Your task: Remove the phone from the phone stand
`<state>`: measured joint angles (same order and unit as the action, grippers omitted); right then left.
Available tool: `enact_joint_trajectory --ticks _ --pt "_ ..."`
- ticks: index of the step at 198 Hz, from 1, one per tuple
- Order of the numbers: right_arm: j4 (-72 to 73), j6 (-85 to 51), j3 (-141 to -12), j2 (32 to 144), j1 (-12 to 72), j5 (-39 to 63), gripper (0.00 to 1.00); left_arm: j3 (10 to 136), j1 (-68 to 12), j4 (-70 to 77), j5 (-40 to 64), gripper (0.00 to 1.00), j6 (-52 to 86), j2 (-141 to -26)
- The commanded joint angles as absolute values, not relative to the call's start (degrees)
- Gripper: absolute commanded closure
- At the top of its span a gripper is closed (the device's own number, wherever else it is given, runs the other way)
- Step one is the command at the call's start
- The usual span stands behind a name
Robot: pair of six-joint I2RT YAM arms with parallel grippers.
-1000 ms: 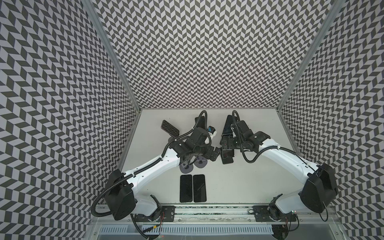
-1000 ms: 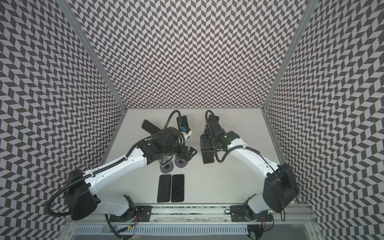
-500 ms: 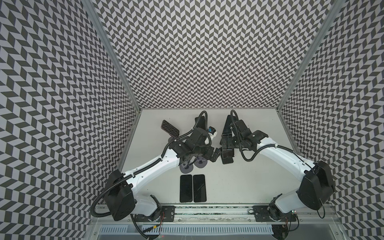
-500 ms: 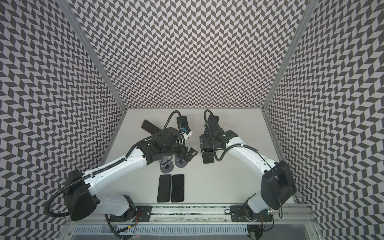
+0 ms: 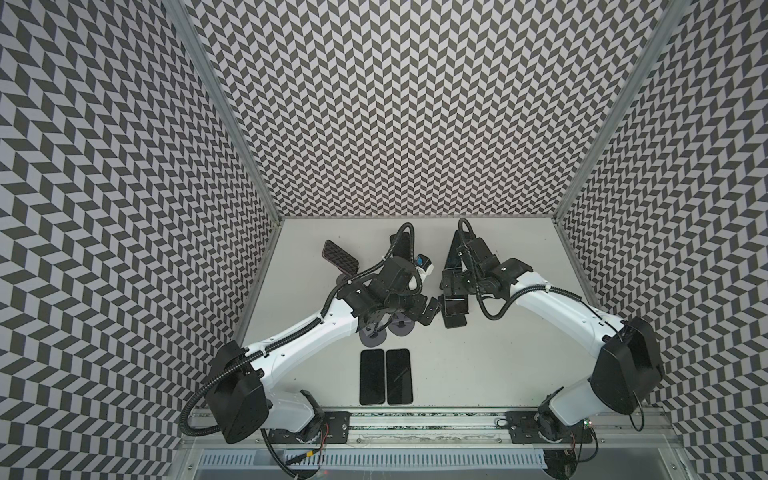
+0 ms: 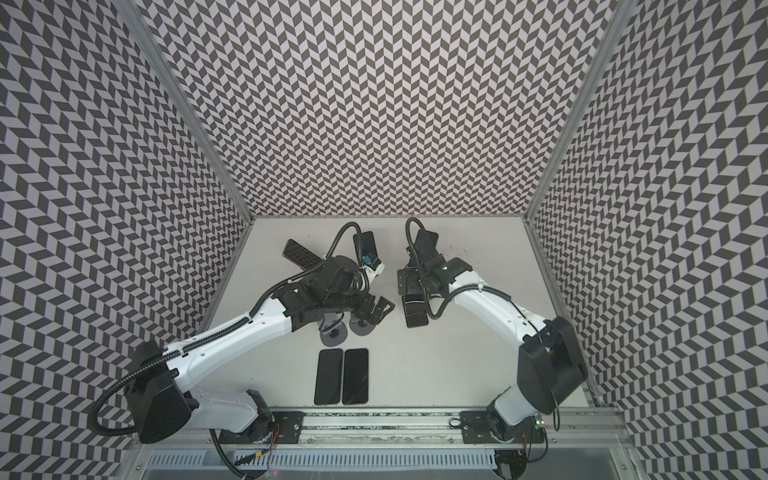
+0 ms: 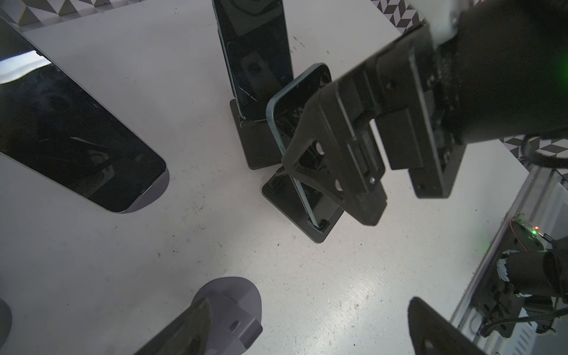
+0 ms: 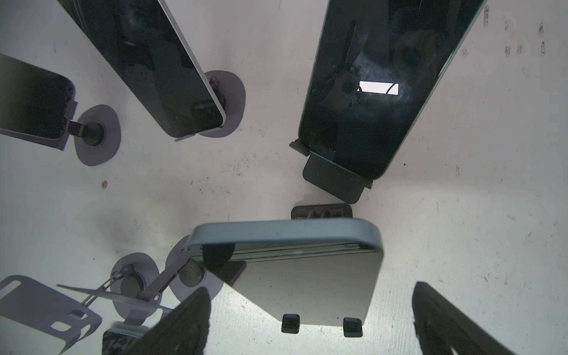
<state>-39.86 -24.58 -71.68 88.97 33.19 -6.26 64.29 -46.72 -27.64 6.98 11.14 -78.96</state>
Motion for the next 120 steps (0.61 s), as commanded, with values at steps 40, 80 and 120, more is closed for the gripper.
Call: enact_joint_trajectory --ticks 40,80,120 --pt "-38.6 -23.7 -74.7 91.0 33.0 -7.6 0.06 63.5 -46.5 -26.9 6.5 0.0 10.0 -77.8" --pt "-38.4 -23.7 -74.7 91.4 33.0 -8.0 0.1 63.6 -46.5 -27.0 5.9 0.0 10.0 -78.0" --pt "-38.1 -24.0 -74.8 91.8 33.0 -7.9 0.12 63.4 -46.4 -27.2 5.9 0.0 10.0 -77.7"
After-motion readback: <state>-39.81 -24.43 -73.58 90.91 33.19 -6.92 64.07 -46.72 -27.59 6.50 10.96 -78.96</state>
